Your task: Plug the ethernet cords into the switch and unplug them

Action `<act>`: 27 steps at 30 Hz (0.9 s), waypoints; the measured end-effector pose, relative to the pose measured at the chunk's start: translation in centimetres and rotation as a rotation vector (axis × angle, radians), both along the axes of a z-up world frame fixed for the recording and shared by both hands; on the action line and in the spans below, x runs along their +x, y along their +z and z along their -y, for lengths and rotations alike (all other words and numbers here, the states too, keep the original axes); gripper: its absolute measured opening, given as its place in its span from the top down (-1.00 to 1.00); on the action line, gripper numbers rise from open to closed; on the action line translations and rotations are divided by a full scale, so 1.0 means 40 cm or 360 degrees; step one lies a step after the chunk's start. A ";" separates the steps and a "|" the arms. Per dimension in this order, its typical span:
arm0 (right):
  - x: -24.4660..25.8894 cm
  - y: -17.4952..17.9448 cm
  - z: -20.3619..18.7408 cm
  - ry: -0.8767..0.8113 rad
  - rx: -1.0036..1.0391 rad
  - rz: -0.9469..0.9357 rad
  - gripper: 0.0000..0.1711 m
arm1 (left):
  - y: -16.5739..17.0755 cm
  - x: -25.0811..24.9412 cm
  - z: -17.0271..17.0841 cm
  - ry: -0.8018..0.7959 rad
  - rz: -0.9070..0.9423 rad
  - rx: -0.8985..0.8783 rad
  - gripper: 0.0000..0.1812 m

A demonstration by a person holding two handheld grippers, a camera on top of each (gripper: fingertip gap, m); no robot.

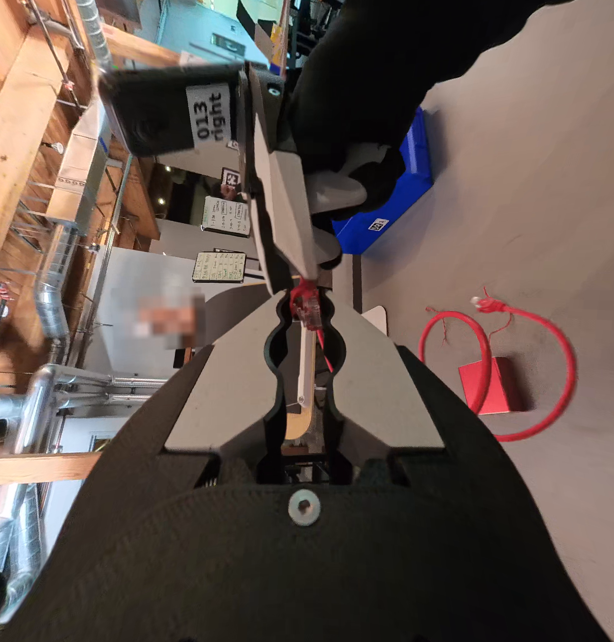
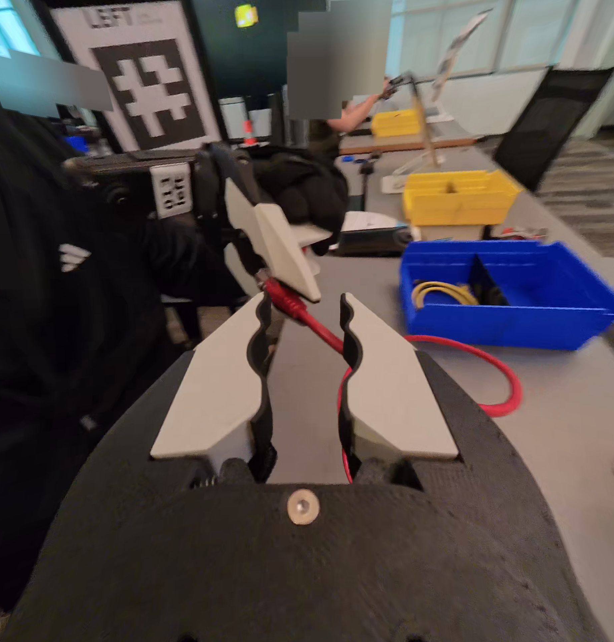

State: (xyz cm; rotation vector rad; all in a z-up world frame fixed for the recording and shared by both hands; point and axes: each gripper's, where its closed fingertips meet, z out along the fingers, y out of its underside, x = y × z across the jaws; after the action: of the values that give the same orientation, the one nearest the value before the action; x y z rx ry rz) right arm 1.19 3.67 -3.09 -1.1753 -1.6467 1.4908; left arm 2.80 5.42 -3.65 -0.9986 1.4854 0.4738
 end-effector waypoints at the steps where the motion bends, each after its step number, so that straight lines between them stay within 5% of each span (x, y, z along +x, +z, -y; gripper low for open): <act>1: 0.009 -0.004 0.019 0.0085 -0.0051 0.0022 0.55 | 0.004 0.005 0.007 -0.0012 -0.0011 0.0018 0.87; 10: 0.031 -0.005 0.082 0.0390 -0.0165 -0.0021 0.53 | -0.006 0.057 0.063 -0.0135 -0.0127 0.0071 0.88; 15: 0.067 -0.020 0.109 0.0517 -0.0060 -0.0028 0.74 | -0.009 0.080 0.092 -0.0221 -0.0120 0.0021 0.88; 27: 0.037 -0.004 0.055 0.0354 -0.0095 -0.0068 0.81 | 0.002 0.050 0.040 -0.0201 0.0090 -0.0067 0.87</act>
State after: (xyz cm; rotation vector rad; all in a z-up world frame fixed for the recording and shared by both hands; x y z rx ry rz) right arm 2.67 1.45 -3.23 -1.0100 -1.7608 1.7004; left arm 4.82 3.83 -3.56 -0.9373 1.5025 0.3225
